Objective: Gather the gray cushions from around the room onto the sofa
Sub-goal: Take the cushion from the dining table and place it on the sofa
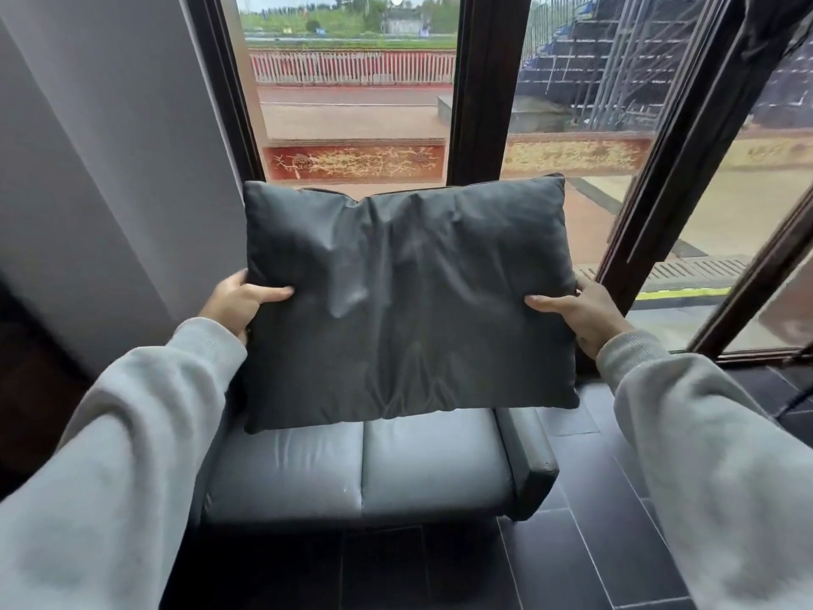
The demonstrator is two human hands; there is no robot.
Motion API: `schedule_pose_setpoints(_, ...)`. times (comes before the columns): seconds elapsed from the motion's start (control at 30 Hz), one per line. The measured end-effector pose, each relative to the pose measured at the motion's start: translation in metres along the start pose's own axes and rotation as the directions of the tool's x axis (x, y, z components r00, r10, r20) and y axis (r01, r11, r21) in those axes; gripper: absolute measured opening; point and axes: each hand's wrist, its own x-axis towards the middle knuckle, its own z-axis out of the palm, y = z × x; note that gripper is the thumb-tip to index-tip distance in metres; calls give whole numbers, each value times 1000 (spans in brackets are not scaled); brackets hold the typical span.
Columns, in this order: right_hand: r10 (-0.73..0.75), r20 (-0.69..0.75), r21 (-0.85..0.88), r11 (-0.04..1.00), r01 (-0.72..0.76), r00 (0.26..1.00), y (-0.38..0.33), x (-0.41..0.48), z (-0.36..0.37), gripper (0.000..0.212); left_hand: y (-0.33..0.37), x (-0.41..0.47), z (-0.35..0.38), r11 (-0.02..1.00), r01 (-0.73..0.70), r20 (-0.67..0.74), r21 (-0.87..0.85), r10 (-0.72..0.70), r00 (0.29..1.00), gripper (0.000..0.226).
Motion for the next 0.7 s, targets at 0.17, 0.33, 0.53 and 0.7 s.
schedule_pose_setpoints(0.17, -21, -30, -3, 1000, 21, 999, 19, 62, -6, 47, -20, 55, 27, 999, 7, 11, -34, -6, 1000, 48)
schedule_pose_setpoints(0.33, 23, -25, -13, 1000, -24, 999, 61, 145, -20, 62, -52, 105, 70, 999, 46, -22, -28, -47, 999, 53)
schedule_pose_setpoints(0.53, 110, 42, -31, 994, -108, 993, 115, 239, -38, 70, -95, 160, 130, 990, 132, -118, -51, -137, 983, 49)
schedule_pose_setpoints(0.7, 227, 72, -90, 971, -220, 971, 163, 302, -52, 75, -157, 201, 167, 973, 226, -168, -53, -232, 958, 43)
